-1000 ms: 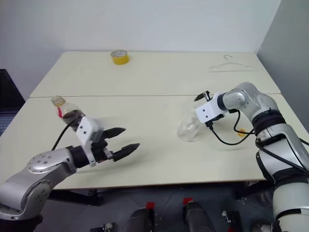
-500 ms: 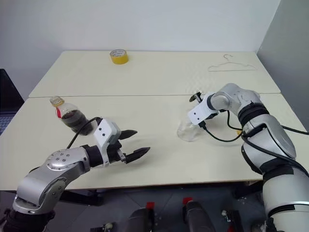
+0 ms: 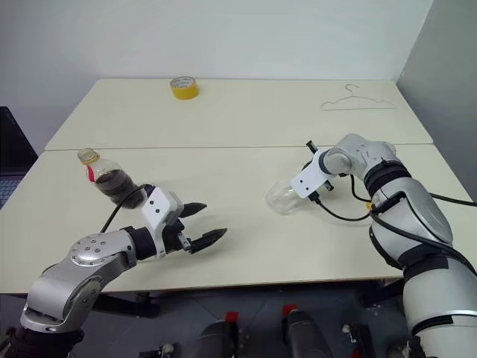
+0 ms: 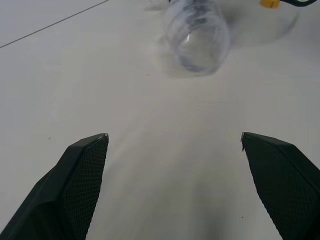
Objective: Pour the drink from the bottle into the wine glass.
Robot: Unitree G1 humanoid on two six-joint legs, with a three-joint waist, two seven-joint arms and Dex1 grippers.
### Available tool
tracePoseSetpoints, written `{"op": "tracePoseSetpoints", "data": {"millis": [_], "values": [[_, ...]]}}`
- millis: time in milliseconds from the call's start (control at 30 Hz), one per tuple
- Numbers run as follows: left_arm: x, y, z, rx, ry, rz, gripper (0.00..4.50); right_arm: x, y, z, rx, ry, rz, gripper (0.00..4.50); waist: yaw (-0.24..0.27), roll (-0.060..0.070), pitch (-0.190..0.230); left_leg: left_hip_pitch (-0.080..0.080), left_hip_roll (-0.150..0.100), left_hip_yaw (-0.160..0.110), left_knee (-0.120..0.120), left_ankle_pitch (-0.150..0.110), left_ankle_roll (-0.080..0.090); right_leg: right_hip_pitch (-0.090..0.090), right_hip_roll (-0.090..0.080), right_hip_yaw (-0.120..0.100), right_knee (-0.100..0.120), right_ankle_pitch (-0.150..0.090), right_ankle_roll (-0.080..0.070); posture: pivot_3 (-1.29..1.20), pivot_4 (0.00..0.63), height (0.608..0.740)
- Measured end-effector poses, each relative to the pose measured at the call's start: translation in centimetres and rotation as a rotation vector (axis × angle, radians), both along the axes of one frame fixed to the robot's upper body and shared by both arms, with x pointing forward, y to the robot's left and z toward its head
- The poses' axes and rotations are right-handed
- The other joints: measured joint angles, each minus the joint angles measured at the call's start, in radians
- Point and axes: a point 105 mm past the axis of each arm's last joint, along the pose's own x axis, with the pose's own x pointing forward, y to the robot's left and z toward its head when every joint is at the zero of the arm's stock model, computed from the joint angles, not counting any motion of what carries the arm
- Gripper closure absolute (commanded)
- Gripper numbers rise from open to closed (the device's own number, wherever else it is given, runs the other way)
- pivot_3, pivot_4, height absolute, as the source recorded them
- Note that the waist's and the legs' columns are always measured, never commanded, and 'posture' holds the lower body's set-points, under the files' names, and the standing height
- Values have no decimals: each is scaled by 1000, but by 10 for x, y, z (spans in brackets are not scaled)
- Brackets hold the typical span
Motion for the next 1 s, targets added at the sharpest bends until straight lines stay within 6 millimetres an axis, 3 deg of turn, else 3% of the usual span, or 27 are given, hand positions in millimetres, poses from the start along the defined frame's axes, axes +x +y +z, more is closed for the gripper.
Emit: {"op": "tracePoseSetpoints", "data": {"millis": [167, 300, 433, 533, 600, 833, 1000], "values": [[0, 0, 0, -4, 0, 1, 0, 2, 1, 1, 61, -10, -25, 4455, 0, 0, 0, 0, 0, 0, 0, 0, 0, 0, 0, 0, 2, 0, 0, 0, 150, 740], [1, 4, 3, -6, -9, 18, 0, -1, 28, 8, 527, 159, -151, 4455, -9, 0, 0, 2, 0, 0, 1, 0, 0, 0, 0, 1, 6, 0, -1, 0, 150, 740], [1, 4, 3, -7, -10, 14, 0, -8, 63, 32, 1002, 391, -198, 4455, -11, 0, 0, 2, 0, -3, 2, 0, 0, 0, 0, -1, 9, -1, -1, 0, 150, 740], [1, 4, 5, -6, -11, 0, 0, -18, 72, 47, 1294, 540, -207, 4455, -2, 0, 0, 2, 0, -5, 3, 0, 0, 1, 0, -2, 10, -2, 0, 0, 150, 740], [2, 5, 4, -3, -7, -1, 0, -26, 73, 40, 1395, 629, -232, 4455, 5, 0, 0, 1, 0, -6, 4, 0, 0, 1, 0, -2, 10, -2, 0, 0, 150, 740], [3, 11, 2, 10, 13, 0, 0, -61, 72, -20, 1474, 801, -410, 4455, 4, 0, 0, 0, 0, -4, 5, 0, 0, -1, 0, -3, 11, -2, 0, 0, 150, 740], [4, 9, 5, 9, 3, -5, 0, -68, 81, -15, 1472, 766, -393, 4455, -5, 0, 0, 2, 0, -3, 5, 0, 0, -1, 2, -3, 11, -2, 0, 0, 150, 740]]}}
